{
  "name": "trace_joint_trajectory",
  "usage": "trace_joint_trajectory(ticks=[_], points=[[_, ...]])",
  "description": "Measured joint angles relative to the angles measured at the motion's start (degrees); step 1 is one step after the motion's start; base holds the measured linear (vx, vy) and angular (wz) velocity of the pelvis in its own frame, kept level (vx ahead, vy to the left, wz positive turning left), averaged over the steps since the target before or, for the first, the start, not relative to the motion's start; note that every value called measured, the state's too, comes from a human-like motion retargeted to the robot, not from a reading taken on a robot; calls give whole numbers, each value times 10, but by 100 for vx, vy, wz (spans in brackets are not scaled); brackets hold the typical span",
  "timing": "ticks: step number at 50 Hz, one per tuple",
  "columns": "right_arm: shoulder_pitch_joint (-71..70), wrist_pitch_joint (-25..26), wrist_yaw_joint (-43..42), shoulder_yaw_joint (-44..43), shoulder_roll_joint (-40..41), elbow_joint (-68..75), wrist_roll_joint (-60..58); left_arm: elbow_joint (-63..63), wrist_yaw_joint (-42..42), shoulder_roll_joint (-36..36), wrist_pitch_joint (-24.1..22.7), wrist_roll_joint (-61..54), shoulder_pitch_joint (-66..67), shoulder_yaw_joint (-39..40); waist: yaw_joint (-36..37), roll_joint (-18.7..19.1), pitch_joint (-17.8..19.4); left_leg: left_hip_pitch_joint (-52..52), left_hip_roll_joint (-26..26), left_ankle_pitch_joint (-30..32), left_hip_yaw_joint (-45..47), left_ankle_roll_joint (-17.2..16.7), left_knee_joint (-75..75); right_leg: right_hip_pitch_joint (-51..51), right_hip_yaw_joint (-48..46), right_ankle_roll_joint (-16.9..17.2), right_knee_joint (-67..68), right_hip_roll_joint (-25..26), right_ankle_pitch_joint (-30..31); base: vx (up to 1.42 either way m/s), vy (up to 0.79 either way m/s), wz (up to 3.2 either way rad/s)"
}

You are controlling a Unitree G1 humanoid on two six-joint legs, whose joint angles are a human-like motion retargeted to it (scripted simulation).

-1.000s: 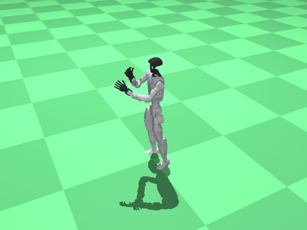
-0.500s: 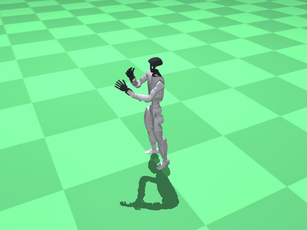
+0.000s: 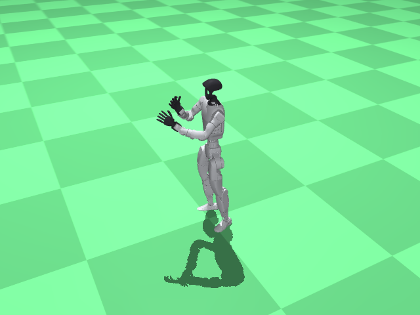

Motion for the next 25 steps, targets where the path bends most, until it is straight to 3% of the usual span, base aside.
trace_joint_trajectory(ticks=[2,6,12,15,18,22,25], points=[[2,-19,-19,-5,14,-10,12,-3,6,3,-4,-1,2,-2,0,2,0,0,0,0,1,0,0,-1,1,2,0,1,1,0,0,0],[-47,-63,-14,-53,32,-163,11,-10,-5,9,-16,-11,12,2,-3,2,-2,-3,-1,1,2,5,-1,-4,2,4,-2,0,3,0,0,0],[-173,-112,-76,-105,21,-379,-89,0,-19,11,-35,-16,6,-7,-2,-3,-10,-9,-3,3,1,6,-1,-8,2,5,-5,-1,3,0,0,0],[-162,-126,-122,-105,8,-407,-145,-2,-5,9,-53,-9,1,-8,0,-5,-10,-10,-2,4,2,3,0,-9,3,5,-5,0,3,0,0,0],[-79,-105,-135,-58,-13,-313,-138,-9,13,2,-49,-2,-3,-8,3,-3,-5,-7,-1,3,3,0,0,-8,3,5,-3,0,2,0,0,0],[-19,-17,-45,12,-16,-63,-29,-14,10,-3,-12,-6,-3,-9,1,3,0,-2,-2,1,5,0,1,-4,5,2,0,-1,2,0,0,0],[-24,-16,-27,21,1,-27,-42,-17,8,0,-12,4,-2,-9,0,7,2,-1,-1,0,7,1,1,-5,8,4,0,0,3,0,0,0]])
